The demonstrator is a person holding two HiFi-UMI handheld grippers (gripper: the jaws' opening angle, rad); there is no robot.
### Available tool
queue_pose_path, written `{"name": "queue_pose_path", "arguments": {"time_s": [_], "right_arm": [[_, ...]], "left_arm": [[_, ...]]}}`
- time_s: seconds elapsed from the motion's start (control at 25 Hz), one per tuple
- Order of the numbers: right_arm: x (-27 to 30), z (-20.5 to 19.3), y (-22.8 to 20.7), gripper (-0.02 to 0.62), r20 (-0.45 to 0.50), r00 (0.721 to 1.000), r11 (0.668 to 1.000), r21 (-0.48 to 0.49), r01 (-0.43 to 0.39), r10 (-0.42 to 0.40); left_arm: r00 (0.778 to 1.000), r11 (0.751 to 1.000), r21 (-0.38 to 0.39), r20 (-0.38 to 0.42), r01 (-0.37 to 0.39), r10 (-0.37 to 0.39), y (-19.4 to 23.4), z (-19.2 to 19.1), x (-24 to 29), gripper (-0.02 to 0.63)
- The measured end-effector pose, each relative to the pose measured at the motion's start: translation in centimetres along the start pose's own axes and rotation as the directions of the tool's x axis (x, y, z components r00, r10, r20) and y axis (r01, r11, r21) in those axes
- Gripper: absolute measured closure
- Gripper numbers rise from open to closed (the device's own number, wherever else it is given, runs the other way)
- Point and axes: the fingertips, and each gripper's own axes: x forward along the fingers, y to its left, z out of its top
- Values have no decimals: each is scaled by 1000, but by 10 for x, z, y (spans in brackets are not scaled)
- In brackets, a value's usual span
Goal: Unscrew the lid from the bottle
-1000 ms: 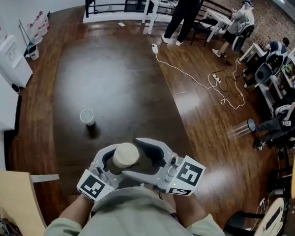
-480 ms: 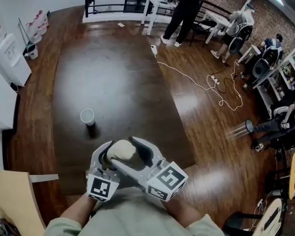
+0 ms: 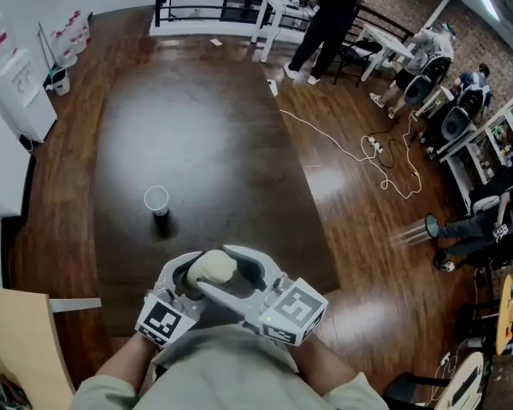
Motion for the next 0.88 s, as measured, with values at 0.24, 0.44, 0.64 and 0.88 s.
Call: {"name": "queue_pose_path", "arguments": {"time_s": [0.24, 0.44, 0.64, 0.88], "right_arm": [[-18, 2, 38, 310, -38, 913, 913, 7, -407, 407], [-27, 10, 58, 310, -26, 818, 818, 48, -573, 575], [-26, 7, 58, 310, -34, 813, 814, 43, -579, 581], [-25, 15, 63, 310, -54, 800, 801, 7, -598, 598]], "left_arm": [[814, 794, -193, 46, 576, -579, -56, 8, -33, 290], [587, 540, -278, 120, 794, -801, -82, 23, -55, 290], [621, 585, -242, 103, 774, -777, -79, 19, -53, 290], [644, 619, -202, 94, 759, -759, -75, 21, -52, 291]]}}
